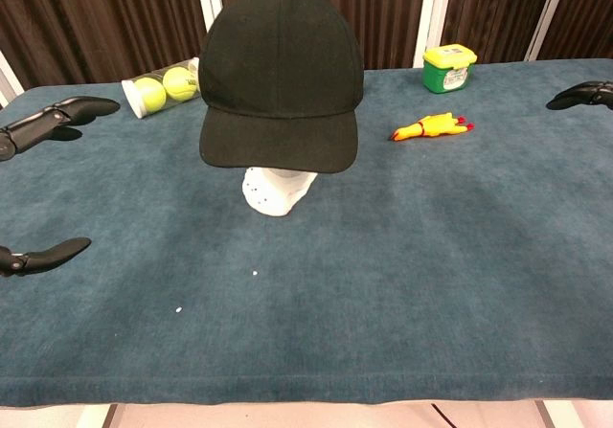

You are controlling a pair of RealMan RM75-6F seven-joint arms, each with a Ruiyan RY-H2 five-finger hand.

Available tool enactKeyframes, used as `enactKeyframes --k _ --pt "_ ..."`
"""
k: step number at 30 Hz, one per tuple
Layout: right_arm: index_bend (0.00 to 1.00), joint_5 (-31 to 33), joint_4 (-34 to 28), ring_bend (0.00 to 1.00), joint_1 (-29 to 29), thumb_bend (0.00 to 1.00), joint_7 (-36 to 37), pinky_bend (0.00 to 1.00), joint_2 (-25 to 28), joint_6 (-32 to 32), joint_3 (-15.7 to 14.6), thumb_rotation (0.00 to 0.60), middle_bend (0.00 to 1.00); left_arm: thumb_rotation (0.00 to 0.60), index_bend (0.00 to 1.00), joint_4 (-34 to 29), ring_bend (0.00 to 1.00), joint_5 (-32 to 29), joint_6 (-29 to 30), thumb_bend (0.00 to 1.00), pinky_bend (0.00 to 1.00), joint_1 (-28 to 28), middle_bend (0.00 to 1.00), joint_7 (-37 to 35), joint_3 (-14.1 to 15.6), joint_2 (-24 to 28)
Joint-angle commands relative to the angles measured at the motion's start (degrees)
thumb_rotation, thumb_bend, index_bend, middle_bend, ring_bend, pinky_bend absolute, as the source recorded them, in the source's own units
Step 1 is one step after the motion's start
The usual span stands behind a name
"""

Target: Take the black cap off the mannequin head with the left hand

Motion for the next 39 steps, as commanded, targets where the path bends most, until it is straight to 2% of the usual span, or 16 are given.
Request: enactKeyframes --k 1,4,6,9,12,18,23,28,31,33,35,39 --pt "0.00 -0.13 -0.02 0.00 -0.12 0.12 -0.12 0.00 0.07 0.21 -0.32 0.600 0.00 0.600 0.00 -0.39 0.00 -0.34 -0.37 0.32 0.12 -0.05 0.01 -0.82 0.17 0.02" --pt "0.00 -0.80 -0.03 0.00 -0.98 0.12 -0.25 0.00 0.44 1.75 -0.86 0.600 0.00 0.600 0.00 -0.47 0.01 1.14 0.54 0.32 0.13 0.09 0.01 -1.82 0.84 -0.86" --pt "0.00 -1.20 0.13 0.00 -1.64 0.12 0.15 0.00 0.85 2.68 -1.30 0.600 0.00 0.600 0.03 0.59 0.05 3.09 1.76 0.32 0.18 0.24 0.05 -1.47 1.28 -2.70" --pt "0.00 -0.97 0.74 0.00 -2.28 0.12 1.97 0.00 1.91 2.78 -1.99 0.600 0.00 0.600 0.05 2.21 0.11 4.30 1.44 0.32 0.25 0.12 0.09 3.41 1.03 -7.37" --pt "0.00 -0.23 2.09 0.00 -2.45 0.12 3.85 0.00 2.39 2.43 -2.06 0.600 0.00 0.600 0.07 2.49 0.15 4.36 -0.64 0.32 0.27 -0.86 0.12 6.25 0.62 -11.20" --pt "0.00 0.14 6.53 0.00 -2.68 0.12 10.33 0.00 2.97 1.36 -2.49 0.600 0.00 0.600 0.12 4.62 0.18 1.97 -4.94 0.32 0.28 -3.39 0.14 17.67 -3.69 -18.88" --pt "0.00 -0.16 9.06 0.00 -2.67 0.12 14.49 0.00 3.88 0.08 -3.19 0.600 0.00 0.600 0.13 9.13 0.19 2.98 -2.37 0.32 0.28 -4.71 0.14 23.03 -7.15 -22.85" --pt "0.00 -1.00 10.64 0.00 -2.50 0.12 18.62 0.00 4.69 -1.00 -3.85 0.600 0.00 0.600 0.17 13.50 0.22 3.34 0.38 0.32 0.29 -5.76 0.17 23.55 -9.30 -25.00" --pt "0.00 -1.55 11.25 0.00 -2.45 0.12 20.17 0.00 4.96 -1.24 -4.13 0.600 0.00 0.600 0.21 16.38 0.31 3.84 1.43 0.32 0.33 -6.79 0.24 23.07 -9.93 -26.52" --pt "0.00 -1.88 11.39 0.00 -2.44 0.12 21.10 0.00 5.20 -1.27 -4.27 0.600 0.00 0.600 0.25 18.17 0.42 4.10 1.77 0.32 0.36 -7.44 0.33 23.00 -10.09 -27.52" --pt "0.00 -2.11 11.56 0.00 -2.46 0.12 21.94 0.00 5.47 -1.13 -4.29 0.600 0.00 0.600 0.28 19.91 0.49 4.38 2.03 0.32 0.38 -8.15 0.39 23.39 -10.14 -28.55" --pt "0.00 -2.40 11.71 0.00 -2.53 0.12 23.25 0.00 5.89 -0.84 -4.31 0.600 0.00 0.600 0.30 22.20 0.54 4.98 2.80 0.32 0.39 -9.24 0.44 23.46 -9.98 -30.18"
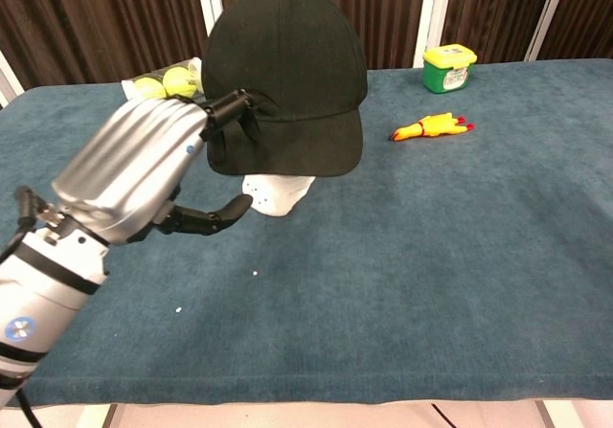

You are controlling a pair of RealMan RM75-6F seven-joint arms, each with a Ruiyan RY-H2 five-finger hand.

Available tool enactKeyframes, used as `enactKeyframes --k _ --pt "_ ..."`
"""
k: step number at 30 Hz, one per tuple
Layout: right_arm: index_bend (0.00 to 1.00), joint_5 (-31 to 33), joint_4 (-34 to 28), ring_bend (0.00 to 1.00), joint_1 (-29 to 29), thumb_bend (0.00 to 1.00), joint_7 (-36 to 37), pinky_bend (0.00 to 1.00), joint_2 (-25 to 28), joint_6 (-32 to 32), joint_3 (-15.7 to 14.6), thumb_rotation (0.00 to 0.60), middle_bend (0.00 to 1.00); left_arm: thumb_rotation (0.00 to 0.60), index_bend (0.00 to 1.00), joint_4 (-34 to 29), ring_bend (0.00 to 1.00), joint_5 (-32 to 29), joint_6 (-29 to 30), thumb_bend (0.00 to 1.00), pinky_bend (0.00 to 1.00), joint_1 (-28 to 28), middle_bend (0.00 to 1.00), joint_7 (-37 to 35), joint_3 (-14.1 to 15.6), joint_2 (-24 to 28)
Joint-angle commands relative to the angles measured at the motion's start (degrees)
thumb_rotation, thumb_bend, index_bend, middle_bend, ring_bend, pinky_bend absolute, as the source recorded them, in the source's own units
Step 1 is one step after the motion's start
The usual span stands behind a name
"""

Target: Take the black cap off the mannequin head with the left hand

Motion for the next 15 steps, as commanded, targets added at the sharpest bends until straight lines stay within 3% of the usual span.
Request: enactKeyframes --k 1,8,15 --pt "0.00 -0.28 0.15 0.00 -0.03 0.12 0.69 0.00 0.31 0.13 -0.08 0.600 0.00 0.600 0.31 1.90 0.54 0.83 1.08 0.32 0.39 -1.12 0.44 0.00 -0.02 -1.40" --pt "0.00 -1.24 0.19 0.00 0.11 0.12 2.69 0.00 0.84 -0.52 -0.80 0.600 0.00 0.600 0.37 9.70 0.58 4.04 6.87 0.32 0.39 -4.02 0.50 -1.90 -1.46 -4.73" --pt "0.00 -2.50 0.70 0.00 0.37 0.12 5.18 0.00 1.39 -0.52 -1.24 0.600 0.00 0.600 0.37 15.15 0.59 3.76 7.81 0.32 0.39 -5.27 0.49 -2.22 -0.60 -6.77"
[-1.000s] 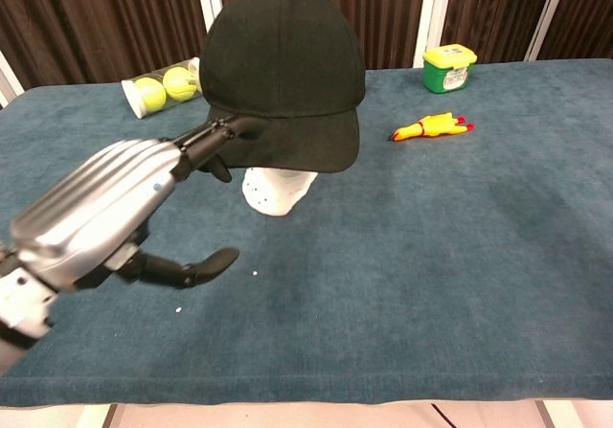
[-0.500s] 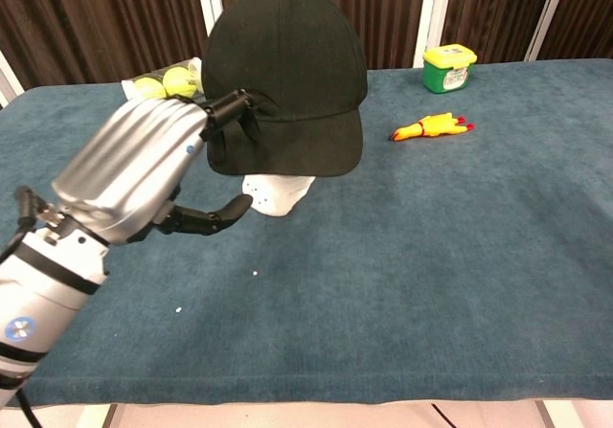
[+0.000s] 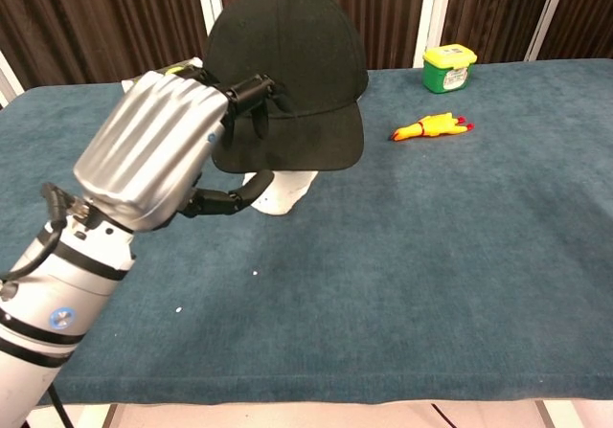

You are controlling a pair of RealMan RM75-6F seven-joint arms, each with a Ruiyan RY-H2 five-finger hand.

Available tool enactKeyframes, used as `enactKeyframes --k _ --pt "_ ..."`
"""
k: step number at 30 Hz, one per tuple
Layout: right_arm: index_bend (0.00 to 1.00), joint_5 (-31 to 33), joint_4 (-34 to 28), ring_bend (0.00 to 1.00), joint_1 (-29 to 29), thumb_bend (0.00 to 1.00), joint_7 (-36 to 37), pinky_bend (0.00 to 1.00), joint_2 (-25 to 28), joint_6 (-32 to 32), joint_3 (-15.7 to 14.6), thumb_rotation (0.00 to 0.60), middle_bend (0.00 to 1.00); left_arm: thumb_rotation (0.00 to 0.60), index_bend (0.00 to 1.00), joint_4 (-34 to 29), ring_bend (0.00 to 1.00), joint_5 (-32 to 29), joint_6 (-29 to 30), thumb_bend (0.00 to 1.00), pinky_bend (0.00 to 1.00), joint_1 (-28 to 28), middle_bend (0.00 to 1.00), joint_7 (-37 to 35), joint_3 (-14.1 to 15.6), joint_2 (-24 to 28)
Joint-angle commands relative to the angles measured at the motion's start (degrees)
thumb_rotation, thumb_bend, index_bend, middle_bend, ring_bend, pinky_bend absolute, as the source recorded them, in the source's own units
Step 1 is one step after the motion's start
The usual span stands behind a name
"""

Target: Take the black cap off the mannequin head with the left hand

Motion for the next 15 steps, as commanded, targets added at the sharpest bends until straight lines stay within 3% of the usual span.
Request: enactKeyframes --k 1,15 --pt "0.00 -0.35 0.20 0.00 0.05 0.12 0.45 0.00 0.22 0.19 -0.12 0.600 0.00 0.600 0.37 1.15 0.59 -0.15 0.44 0.32 0.39 -0.49 0.49 -0.26 0.81 -0.69" --pt "0.00 -1.66 1.17 0.00 0.26 0.12 3.17 0.00 0.51 0.07 -0.98 0.600 0.00 0.600 0.35 4.92 0.59 -0.58 1.63 0.31 0.39 -1.93 0.48 0.90 2.27 -2.33"
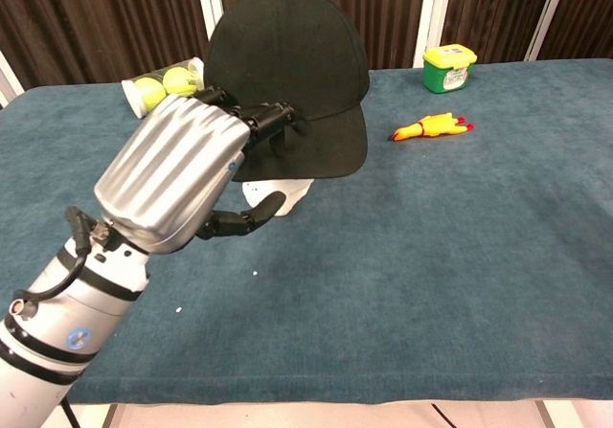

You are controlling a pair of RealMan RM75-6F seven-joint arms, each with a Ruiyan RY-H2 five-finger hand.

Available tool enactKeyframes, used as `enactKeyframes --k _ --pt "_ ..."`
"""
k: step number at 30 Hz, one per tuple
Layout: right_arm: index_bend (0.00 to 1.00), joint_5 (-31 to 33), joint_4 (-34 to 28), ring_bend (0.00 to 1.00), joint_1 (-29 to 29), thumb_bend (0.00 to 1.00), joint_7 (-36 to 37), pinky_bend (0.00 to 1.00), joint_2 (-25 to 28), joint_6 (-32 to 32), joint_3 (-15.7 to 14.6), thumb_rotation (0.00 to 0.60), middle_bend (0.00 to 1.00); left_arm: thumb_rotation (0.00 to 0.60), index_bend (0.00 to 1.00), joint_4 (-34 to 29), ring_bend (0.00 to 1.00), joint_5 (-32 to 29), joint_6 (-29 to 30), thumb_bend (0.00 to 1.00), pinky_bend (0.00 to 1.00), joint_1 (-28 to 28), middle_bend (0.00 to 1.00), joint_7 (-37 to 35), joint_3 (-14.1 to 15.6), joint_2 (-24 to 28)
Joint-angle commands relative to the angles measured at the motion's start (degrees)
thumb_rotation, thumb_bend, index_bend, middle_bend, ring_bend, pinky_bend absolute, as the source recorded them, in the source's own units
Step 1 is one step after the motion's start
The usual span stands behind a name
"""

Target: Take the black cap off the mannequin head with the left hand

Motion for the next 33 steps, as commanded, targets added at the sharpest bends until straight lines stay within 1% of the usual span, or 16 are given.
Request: enactKeyframes --k 1,4,7,12,16,19,21,27,33 --pt "0.00 -0.19 0.16 0.00 0.02 0.12 0.40 0.00 0.04 0.03 -0.13 0.600 0.00 0.600 0.35 2.07 0.59 0.43 1.20 0.31 0.39 -1.14 0.48 0.34 -0.63 -0.93" --pt "0.00 -0.51 0.36 0.00 0.06 0.12 1.06 0.00 0.10 0.13 -0.29 0.600 0.00 0.600 0.37 5.21 0.60 0.56 1.83 0.31 0.39 -2.37 0.49 0.00 -1.00 -2.30" --pt "0.00 -0.88 0.59 0.00 0.16 0.12 2.03 0.00 0.16 0.07 -0.51 0.600 0.00 0.600 0.38 10.92 0.61 1.86 3.49 0.31 0.40 -4.40 0.50 1.53 -1.31 -4.17" --pt "0.00 -1.45 1.30 0.00 0.38 0.12 3.83 0.00 0.36 -0.19 -0.96 0.600 0.00 0.600 0.40 17.63 0.62 1.20 4.81 0.31 0.40 -6.55 0.52 -0.01 -1.72 -7.13" --pt "0.00 -1.62 2.01 0.00 0.45 0.12 4.66 0.00 0.25 -0.20 -1.12 0.600 0.00 0.600 0.44 20.19 0.63 -0.08 5.15 0.32 0.41 -7.41 0.54 -1.70 -1.89 -8.34" --pt "0.00 -1.66 2.43 0.00 0.53 0.12 4.98 0.00 0.12 -0.26 -1.19 0.600 0.00 0.600 0.51 21.53 0.65 -0.62 6.04 0.36 0.42 -8.00 0.59 -3.17 -1.70 -9.01" --pt "0.00 -1.68 2.58 0.00 0.59 0.12 5.19 0.00 0.06 -0.32 -1.23 0.600 0.00 0.600 0.58 22.43 0.67 -0.70 6.92 0.39 0.43 -8.45 0.63 -3.41 -1.59 -9.38" --pt "0.00 -1.95 2.66 0.00 0.72 0.12 5.42 0.00 0.01 -0.32 -1.45 0.600 0.00 0.600 0.69 26.49 0.75 -0.34 10.05 0.45 0.46 -10.79 0.75 -2.53 -0.96 -10.49" --pt "0.00 -1.94 2.63 0.00 0.66 0.12 5.60 0.00 0.09 -0.19 -1.62 0.600 0.00 0.600 0.73 29.22 0.78 -0.48 12.38 0.49 0.50 -13.11 0.80 -1.40 -0.62 -10.49"
